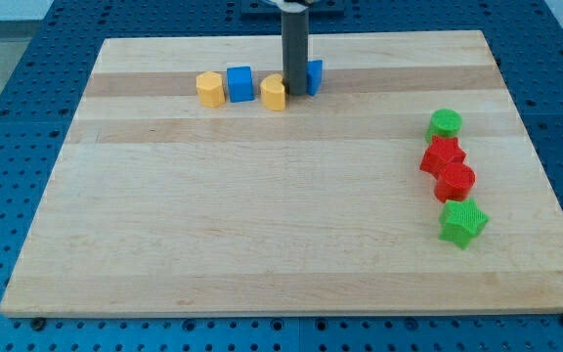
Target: Move the yellow heart parallel to the right of the blue cube
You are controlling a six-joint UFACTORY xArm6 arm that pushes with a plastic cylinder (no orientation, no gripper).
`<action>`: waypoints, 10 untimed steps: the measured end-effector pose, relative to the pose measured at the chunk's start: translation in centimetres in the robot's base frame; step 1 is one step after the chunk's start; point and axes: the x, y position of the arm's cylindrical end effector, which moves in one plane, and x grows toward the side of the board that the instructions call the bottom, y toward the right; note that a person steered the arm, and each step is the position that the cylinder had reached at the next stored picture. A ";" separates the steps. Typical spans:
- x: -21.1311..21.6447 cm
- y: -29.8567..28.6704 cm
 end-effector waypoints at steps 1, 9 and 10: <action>-0.9 0.1; 5.1 -3.1; 4.6 -2.8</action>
